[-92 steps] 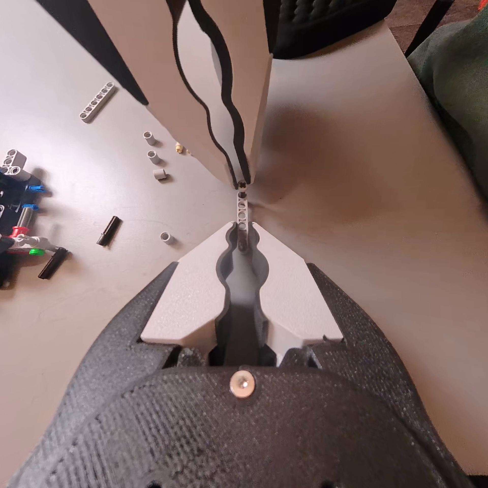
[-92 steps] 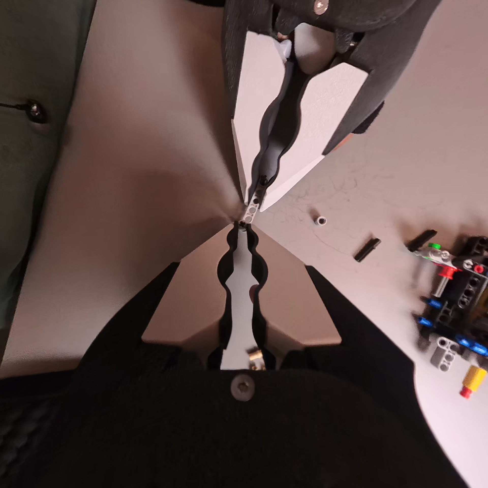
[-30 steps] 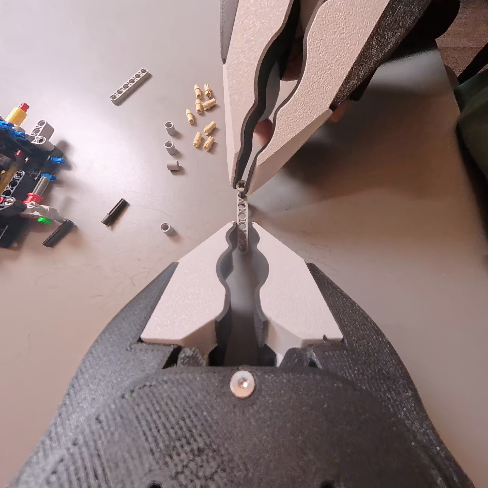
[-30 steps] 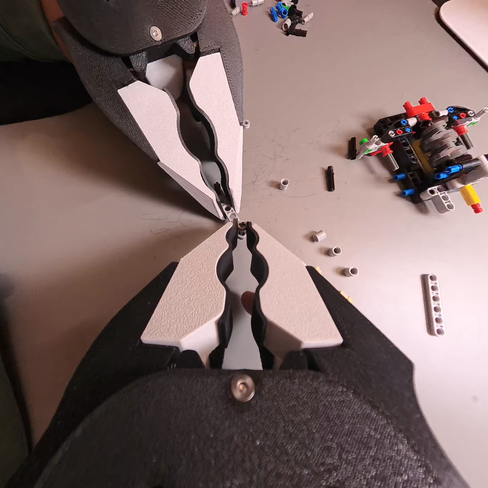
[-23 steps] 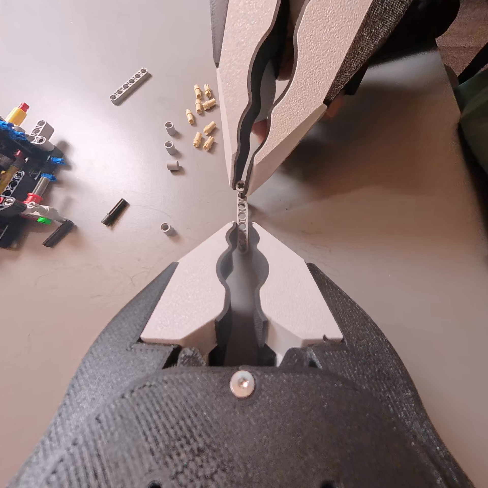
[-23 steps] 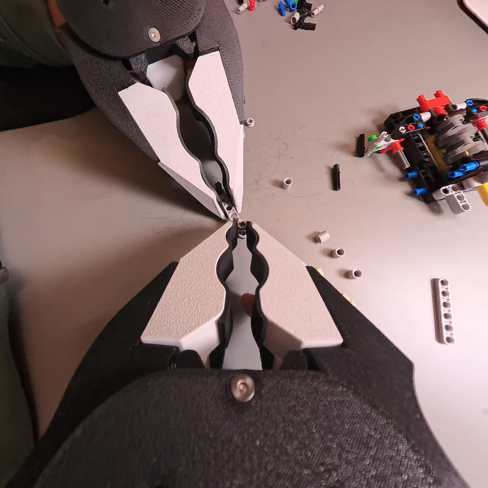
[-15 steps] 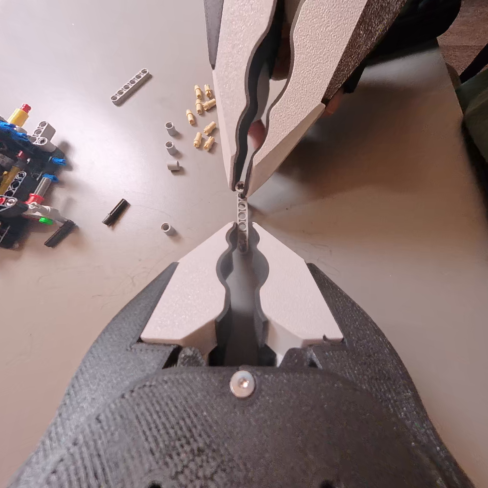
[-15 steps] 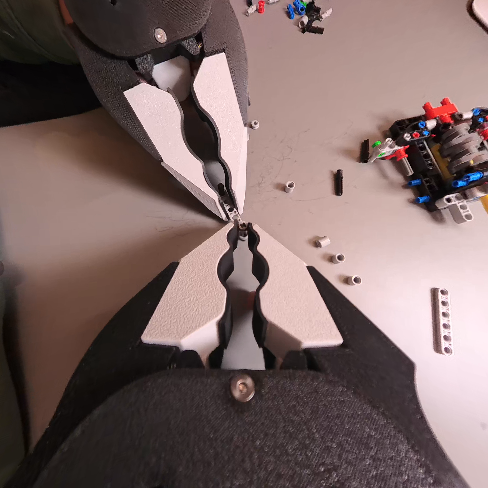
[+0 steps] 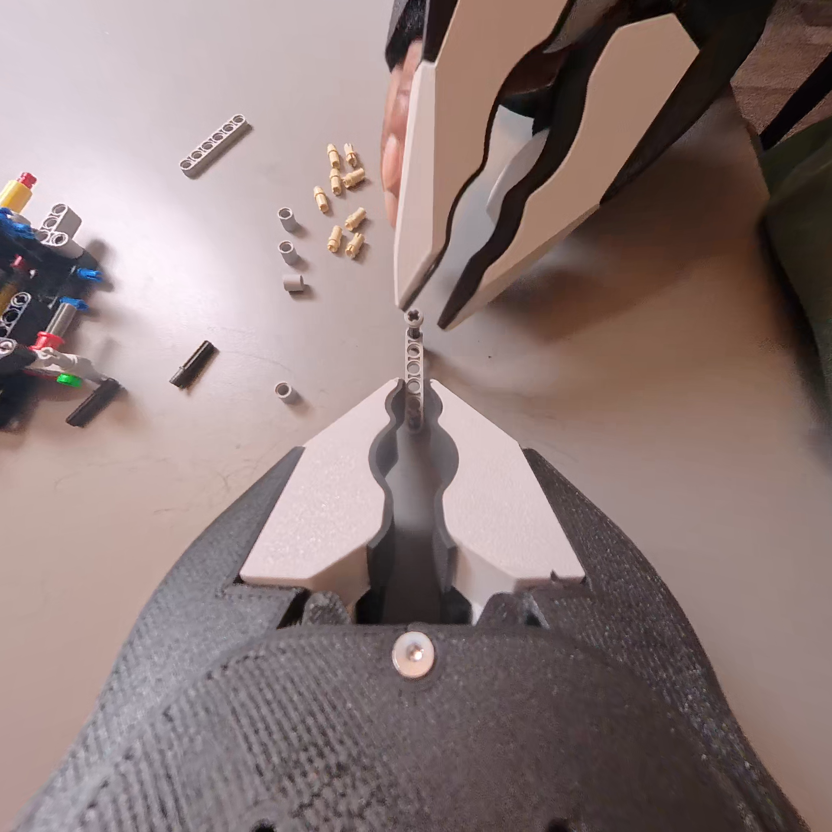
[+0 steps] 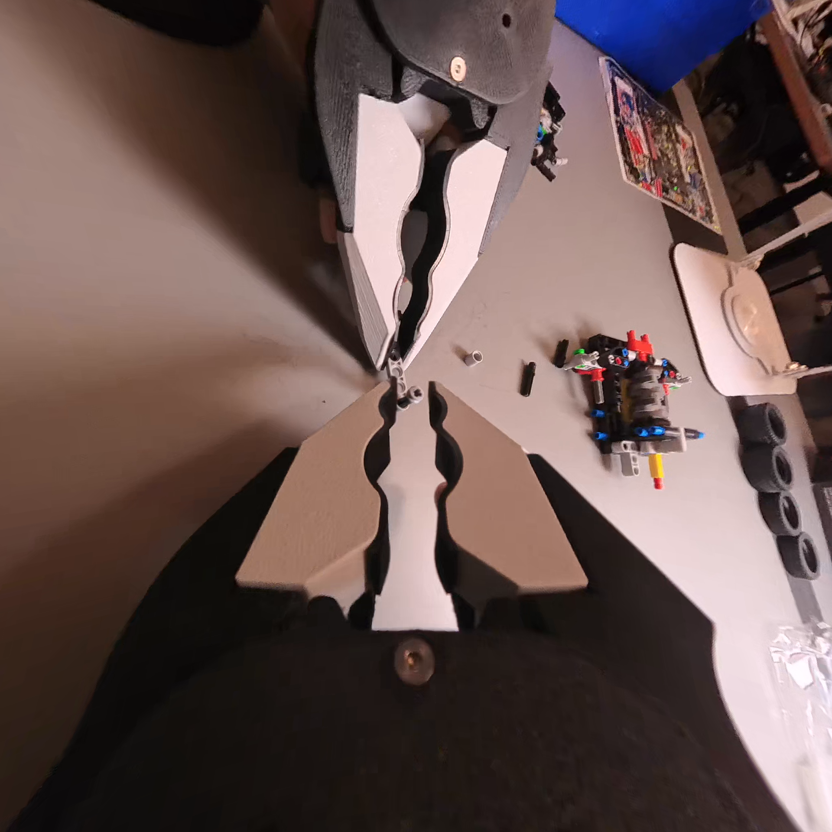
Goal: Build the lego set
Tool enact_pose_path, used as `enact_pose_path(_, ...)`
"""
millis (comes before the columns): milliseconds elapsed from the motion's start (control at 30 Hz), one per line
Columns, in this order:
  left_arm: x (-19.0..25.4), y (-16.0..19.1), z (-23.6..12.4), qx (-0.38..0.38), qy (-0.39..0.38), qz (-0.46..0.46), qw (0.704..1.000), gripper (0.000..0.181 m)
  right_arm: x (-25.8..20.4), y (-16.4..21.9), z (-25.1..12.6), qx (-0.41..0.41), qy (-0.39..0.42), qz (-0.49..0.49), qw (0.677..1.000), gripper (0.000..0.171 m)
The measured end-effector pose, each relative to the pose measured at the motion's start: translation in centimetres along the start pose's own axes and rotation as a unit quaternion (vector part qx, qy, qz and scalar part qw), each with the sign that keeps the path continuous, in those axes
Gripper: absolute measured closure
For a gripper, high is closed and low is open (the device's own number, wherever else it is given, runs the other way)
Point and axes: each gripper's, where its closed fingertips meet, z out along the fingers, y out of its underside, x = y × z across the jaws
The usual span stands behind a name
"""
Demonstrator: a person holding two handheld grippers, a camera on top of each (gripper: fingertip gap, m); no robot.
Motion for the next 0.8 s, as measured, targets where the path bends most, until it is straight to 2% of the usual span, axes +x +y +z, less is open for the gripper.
enact_pose_path(67, -0.02, -0.01, 0.02, 0.001, -0.005, 0.004, 1.000, 0.176, 0.43, 0.03, 0.08, 0.002, 0.004, 0.042, 0.999, 0.168)
enact_pose_path(233, -0.08, -0.02, 0.04, 0.001, -0.010, 0.002, 1.000, 0.176, 0.25, 0.41, 0.31, -0.009, -0.037, 0.158, 0.987, 0.158)
enact_pose_path(367, -0.10, -0.03, 0.05, 0.000, -0.012, 0.002, 1.000, 0.176, 0.14, 0.69, 0.44, -0.018, -0.041, 0.174, 0.984, 0.166)
enact_pose_path(800, -0.11, -0.03, 0.02, 0.001, -0.013, -0.001, 1.000, 0.176, -0.03, 0.95, 0.53, -0.015, -0.065, 0.206, 0.976, 0.167)
